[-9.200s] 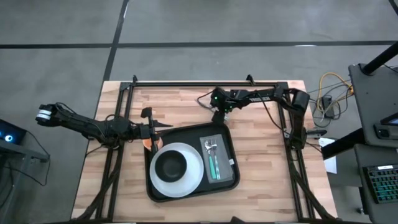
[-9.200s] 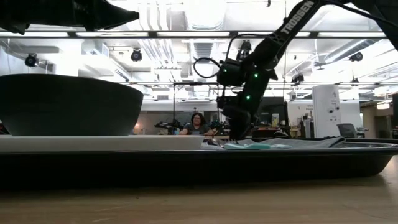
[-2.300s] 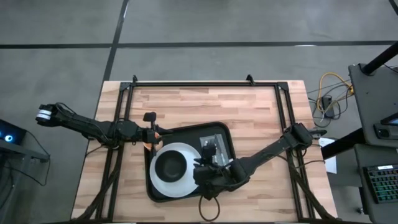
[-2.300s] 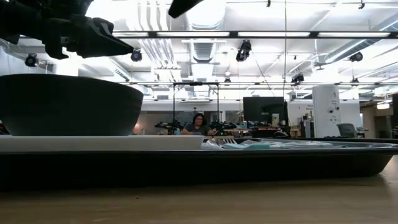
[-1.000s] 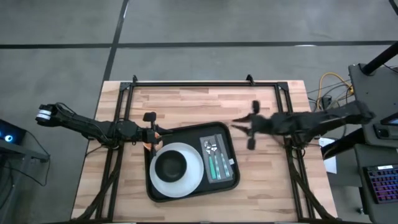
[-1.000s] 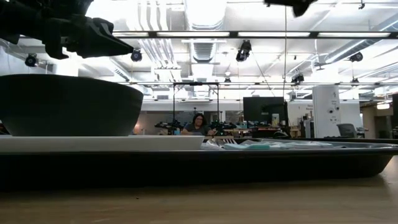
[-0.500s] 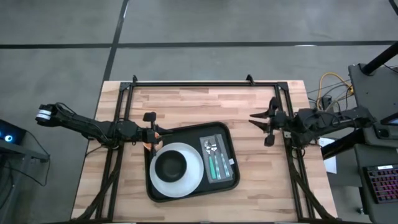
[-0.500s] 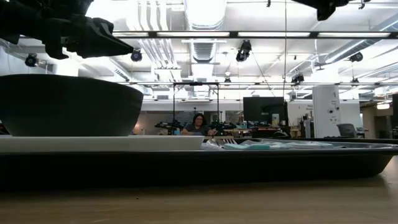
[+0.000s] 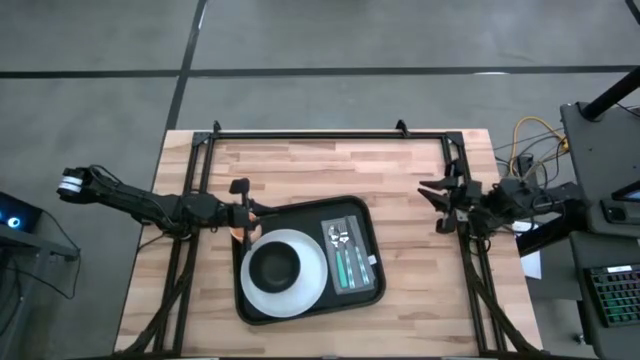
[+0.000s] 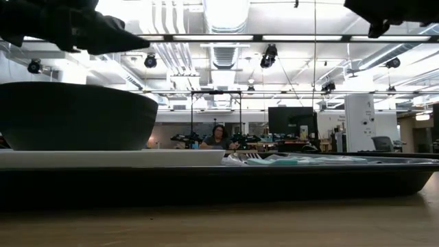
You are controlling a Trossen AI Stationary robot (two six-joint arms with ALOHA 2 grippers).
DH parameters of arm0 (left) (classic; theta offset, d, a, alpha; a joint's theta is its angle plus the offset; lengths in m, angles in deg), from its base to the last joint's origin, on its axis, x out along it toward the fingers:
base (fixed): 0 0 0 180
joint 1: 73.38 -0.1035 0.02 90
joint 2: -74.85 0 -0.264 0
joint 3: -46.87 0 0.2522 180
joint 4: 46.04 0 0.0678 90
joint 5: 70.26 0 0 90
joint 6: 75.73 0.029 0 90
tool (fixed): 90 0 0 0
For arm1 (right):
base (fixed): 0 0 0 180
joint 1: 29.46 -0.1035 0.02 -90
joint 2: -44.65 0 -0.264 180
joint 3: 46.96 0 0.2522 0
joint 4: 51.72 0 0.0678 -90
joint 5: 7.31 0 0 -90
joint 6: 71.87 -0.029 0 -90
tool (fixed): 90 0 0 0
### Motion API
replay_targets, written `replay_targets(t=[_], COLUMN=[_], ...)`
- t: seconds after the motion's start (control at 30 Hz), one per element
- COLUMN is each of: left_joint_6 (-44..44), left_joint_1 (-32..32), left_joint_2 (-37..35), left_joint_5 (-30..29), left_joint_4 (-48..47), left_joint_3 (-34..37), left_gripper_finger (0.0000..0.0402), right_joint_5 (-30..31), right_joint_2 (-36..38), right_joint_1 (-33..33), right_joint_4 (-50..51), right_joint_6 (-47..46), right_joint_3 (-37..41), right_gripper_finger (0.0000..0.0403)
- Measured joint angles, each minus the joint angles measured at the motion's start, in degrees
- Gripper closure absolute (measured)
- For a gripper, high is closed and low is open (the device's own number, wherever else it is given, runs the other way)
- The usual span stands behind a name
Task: Set up tray
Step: Return to Home Position
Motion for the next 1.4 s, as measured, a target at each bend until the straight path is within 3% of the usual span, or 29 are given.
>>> replay_targets(t=[0.2, 0.37, 0.43, 0.67, 0.93, 1.17, 1.4], left_joint_6=[-1.7, -3.8, -5.3, -11.1, -12.9, -13.4, -12.3], left_joint_1=[-0.8, -5.8, -8.4, -15.1, -16.4, -16.5, -16.5], left_joint_2=[-2.4, -9.5, -12.7, -26.2, -43.6, -42.1, -42.0], left_joint_5=[2.5, 17.5, 20.3, 21.6, 26.3, 26.5, 26.5], left_joint_4=[2.5, 2.6, 2.5, 3.1, 5.7, 3.4, 0.3], left_joint_3=[0.0, 1.6, 3.1, 10.2, 17.7, 16.9, 17.7], left_gripper_finger=[0.0356, 0.0356, 0.0356, 0.0356, 0.0356, 0.0356, 0.0356], right_joint_5=[-5.9, -5.8, -5.6, -5.6, -5.6, -5.4, -5.4], right_joint_2=[8.8, 11.6, 10.9, 11.2, 11.6, 11.6, 11.1], right_joint_1=[0.0, 0.0, 0.0, 0.0, 0.0, 0.3, 0.7], right_joint_4=[-3.1, -2.5, -2.6, -2.8, -2.8, -2.3, 0.3], right_joint_6=[3.3, 4.1, 4.1, 4.3, 6.9, 10.9, 13.8], right_joint_3=[5.3, 6.7, 6.8, 7.7, 10.4, 15.1, 15.1], right_gripper_finger=[0.0331, 0.0324, 0.0321, 0.0317, 0.033, 0.0334, 0.0325])
